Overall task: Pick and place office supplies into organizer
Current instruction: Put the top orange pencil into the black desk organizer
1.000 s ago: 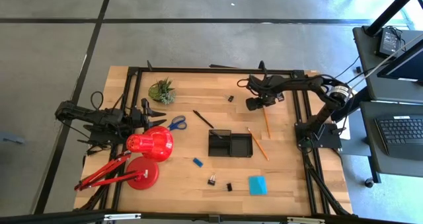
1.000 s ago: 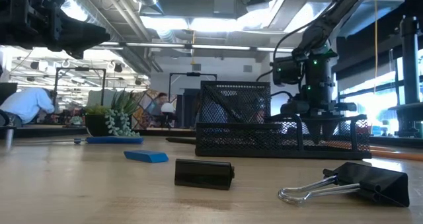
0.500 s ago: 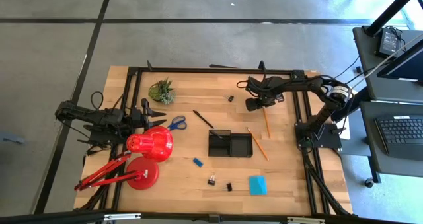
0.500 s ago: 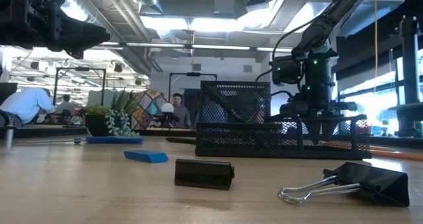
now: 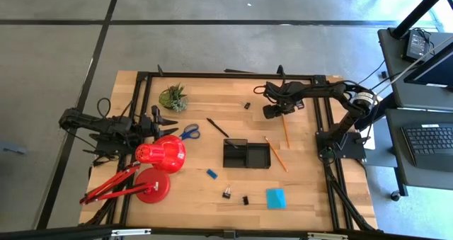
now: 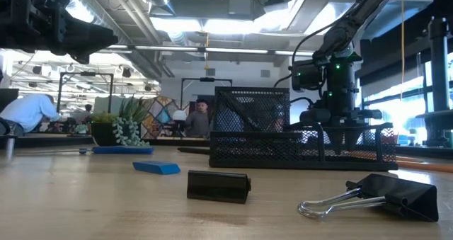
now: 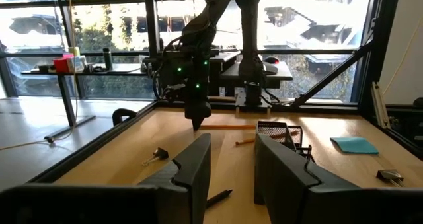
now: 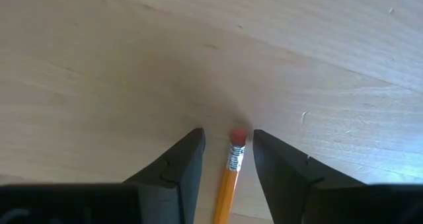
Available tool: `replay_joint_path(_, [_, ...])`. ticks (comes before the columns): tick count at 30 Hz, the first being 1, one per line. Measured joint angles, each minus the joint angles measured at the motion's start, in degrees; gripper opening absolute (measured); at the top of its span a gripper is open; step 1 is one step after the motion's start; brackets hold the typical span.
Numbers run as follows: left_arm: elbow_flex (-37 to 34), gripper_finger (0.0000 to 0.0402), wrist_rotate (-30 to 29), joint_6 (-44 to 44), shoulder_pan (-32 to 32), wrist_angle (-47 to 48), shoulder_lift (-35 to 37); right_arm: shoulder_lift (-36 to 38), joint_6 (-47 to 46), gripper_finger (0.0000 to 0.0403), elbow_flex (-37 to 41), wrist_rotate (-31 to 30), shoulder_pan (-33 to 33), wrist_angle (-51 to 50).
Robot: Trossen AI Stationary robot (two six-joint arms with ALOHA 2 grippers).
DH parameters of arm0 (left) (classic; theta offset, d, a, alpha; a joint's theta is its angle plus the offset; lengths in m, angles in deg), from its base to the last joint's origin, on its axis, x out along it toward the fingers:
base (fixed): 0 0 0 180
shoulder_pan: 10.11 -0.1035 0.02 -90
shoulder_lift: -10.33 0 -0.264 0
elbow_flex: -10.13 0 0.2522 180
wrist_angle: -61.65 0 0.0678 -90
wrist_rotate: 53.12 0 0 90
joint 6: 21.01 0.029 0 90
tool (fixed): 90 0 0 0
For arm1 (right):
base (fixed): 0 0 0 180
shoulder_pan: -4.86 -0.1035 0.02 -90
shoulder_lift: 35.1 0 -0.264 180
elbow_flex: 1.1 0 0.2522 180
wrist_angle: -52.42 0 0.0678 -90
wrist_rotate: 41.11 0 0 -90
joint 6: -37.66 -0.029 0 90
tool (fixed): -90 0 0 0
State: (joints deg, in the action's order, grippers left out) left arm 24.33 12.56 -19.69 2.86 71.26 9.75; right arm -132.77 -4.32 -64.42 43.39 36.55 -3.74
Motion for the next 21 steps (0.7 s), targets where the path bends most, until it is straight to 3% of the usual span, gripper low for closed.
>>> replay_joint_path(10, [-0.01, 0.0111, 0.0, -0.11, -0.01, 0.0, 0.0, 0.0, 1.96, 0.0134, 0.0, 0.07, -0.07, -0.27])
replay_joint_path(21, [0.0, 0.0111, 0.0, -0.11, -0.02, 0.01, 0.0, 0.01, 1.09, 0.0096, 0.0, 1.97, -0.1, -0.19])
